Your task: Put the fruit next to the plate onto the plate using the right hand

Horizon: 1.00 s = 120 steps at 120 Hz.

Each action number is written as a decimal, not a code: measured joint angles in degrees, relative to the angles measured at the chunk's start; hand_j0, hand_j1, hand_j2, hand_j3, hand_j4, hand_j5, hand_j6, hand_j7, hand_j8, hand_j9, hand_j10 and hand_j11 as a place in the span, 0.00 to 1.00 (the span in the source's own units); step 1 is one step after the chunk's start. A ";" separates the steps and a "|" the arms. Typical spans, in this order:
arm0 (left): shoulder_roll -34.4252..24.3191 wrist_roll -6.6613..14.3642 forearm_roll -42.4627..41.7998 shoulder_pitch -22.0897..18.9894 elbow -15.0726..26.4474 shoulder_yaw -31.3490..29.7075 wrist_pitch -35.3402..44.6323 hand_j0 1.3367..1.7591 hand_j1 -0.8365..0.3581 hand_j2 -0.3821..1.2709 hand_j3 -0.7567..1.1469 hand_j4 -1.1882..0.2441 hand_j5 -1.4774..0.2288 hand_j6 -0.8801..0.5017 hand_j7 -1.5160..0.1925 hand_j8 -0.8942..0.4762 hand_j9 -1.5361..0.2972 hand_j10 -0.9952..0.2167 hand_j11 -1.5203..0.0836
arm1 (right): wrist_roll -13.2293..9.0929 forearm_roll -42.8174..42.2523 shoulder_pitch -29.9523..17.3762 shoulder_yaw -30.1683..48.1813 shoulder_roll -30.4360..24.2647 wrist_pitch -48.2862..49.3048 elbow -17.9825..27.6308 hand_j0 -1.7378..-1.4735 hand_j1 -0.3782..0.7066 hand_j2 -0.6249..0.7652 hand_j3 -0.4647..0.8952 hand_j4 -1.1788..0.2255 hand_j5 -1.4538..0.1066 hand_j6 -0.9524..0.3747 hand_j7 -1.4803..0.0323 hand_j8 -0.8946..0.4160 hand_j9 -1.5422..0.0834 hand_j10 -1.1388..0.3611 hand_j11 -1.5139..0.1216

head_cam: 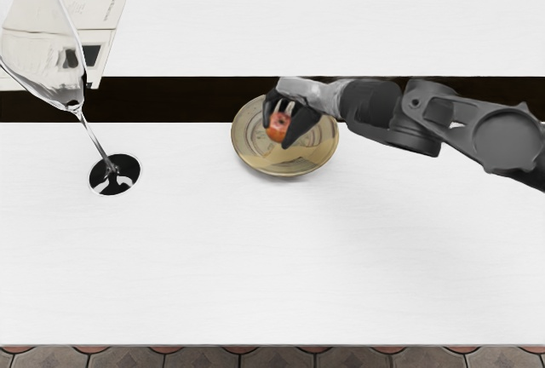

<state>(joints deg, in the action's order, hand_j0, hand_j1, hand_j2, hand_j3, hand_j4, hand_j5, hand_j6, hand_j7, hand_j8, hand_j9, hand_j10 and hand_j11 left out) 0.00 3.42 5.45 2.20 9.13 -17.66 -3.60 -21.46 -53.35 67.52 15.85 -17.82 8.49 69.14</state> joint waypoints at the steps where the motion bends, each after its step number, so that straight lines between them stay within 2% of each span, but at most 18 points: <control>1: 0.00 0.00 0.00 0.00 0.00 0.00 0.00 0.76 0.75 0.26 0.40 0.66 0.68 0.46 0.70 0.47 0.66 0.62 0.75 | 0.00 -0.08 0.01 -0.07 0.11 -0.03 -0.12 0.30 0.71 0.67 0.34 0.32 0.20 0.48 0.30 0.50 0.25 0.42 0.23; 40: 0.00 0.00 0.00 0.00 0.00 0.00 0.00 0.76 0.75 0.26 0.40 0.66 0.68 0.46 0.70 0.47 0.66 0.62 0.75 | -1.27 -1.44 0.08 -0.88 1.87 -0.32 -1.73 0.30 0.69 0.65 0.34 0.33 0.24 0.45 0.32 0.47 0.28 0.40 0.26; 58: 0.00 0.00 0.00 0.00 0.00 -0.01 0.00 0.76 0.75 0.26 0.40 0.66 0.68 0.46 0.70 0.47 0.66 0.62 0.75 | -1.83 -1.64 0.07 -0.79 2.04 -0.42 -1.82 0.30 0.64 0.58 0.34 0.39 0.35 0.39 0.41 0.40 0.39 0.39 0.37; 78: 0.00 0.00 0.00 0.00 0.01 -0.01 0.00 0.76 0.75 0.26 0.40 0.66 0.68 0.46 0.70 0.47 0.66 0.62 0.75 | -1.95 -1.52 0.06 -0.62 2.21 -0.50 -2.09 0.30 0.57 0.48 0.34 0.46 0.46 0.38 0.51 0.37 0.50 0.43 0.48; 106: 0.00 0.00 0.00 0.00 0.01 -0.01 0.00 0.76 0.75 0.26 0.40 0.66 0.68 0.46 0.70 0.47 0.66 0.62 0.75 | -1.72 -0.84 -0.01 0.35 1.48 -0.55 -2.94 0.30 0.46 0.43 0.34 0.55 0.59 0.43 0.63 0.40 0.62 0.50 0.60; 120: 0.00 0.00 0.00 0.00 0.01 -0.01 0.00 0.76 0.75 0.26 0.40 0.66 0.68 0.46 0.70 0.47 0.66 0.62 0.75 | -0.74 2.94 -0.02 2.56 -0.47 0.16 -2.13 0.30 0.34 0.43 0.34 0.63 0.69 0.51 0.73 0.48 0.71 0.57 0.69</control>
<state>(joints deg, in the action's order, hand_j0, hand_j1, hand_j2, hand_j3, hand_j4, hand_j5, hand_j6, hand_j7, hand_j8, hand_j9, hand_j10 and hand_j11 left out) 0.00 3.43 5.45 2.20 9.14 -17.66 -3.60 -22.20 -50.41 67.50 18.40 -18.29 8.64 67.01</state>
